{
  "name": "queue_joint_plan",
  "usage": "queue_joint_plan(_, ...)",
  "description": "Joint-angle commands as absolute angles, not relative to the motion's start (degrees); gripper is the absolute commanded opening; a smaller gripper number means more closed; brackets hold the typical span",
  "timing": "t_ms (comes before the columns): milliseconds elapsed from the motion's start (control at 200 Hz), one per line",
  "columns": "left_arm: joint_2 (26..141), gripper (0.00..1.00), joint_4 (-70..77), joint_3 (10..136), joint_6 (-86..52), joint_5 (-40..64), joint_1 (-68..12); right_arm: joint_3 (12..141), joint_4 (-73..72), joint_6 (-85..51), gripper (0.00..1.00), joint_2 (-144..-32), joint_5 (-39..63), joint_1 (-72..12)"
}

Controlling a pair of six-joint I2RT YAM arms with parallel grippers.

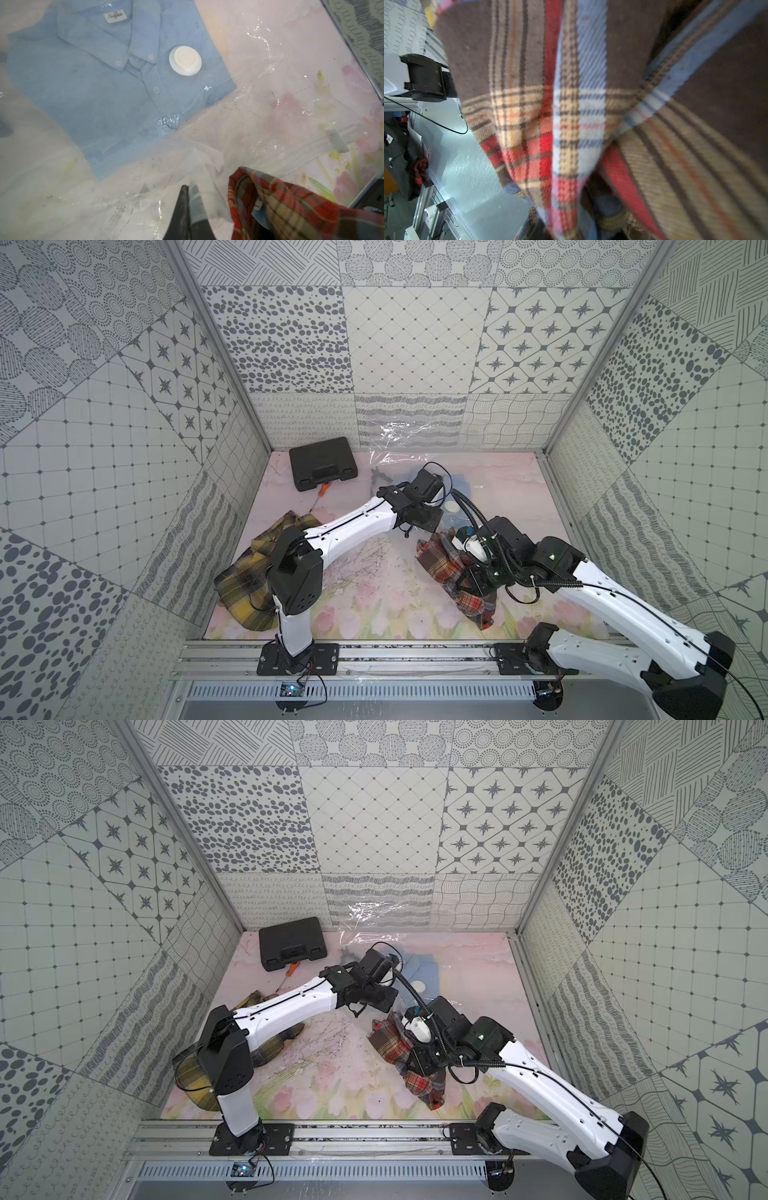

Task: Place the folded shirt into the vacuum bag
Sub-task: Place the shirt in the vacuum bag.

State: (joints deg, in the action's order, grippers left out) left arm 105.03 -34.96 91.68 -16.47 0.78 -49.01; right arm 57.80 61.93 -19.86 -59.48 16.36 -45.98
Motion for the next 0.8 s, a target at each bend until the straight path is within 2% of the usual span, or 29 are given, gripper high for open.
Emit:
queue_joint_plan(0, 104.2, 0.0, -34.1, 94.6, -18.0, 3.9, -48.0, 58.6, 57.6, -18.2, 0.0, -60.6, 17.6, -46.5)
queue_joint_plan(285, 99.0, 0.0, -32.2, 93.6, -18.9, 7.4, -48.0, 55.9, 58.2, -21.0, 0.0, -68.2, 0.1, -43.0)
queue_joint_plan(475, 95.7, 0.0, -29.9, 90.4, -19.5, 9.2, -48.0, 54.9, 55.3, -22.0, 0.0, -68.1, 4.5, -43.0)
queue_joint_plan(795, 96.0, 0.0, -26.3, 87.2, -19.3, 14.5, -49.2, 62.1, 54.6, -24.0, 0.0, -68.9, 8.1, -45.4)
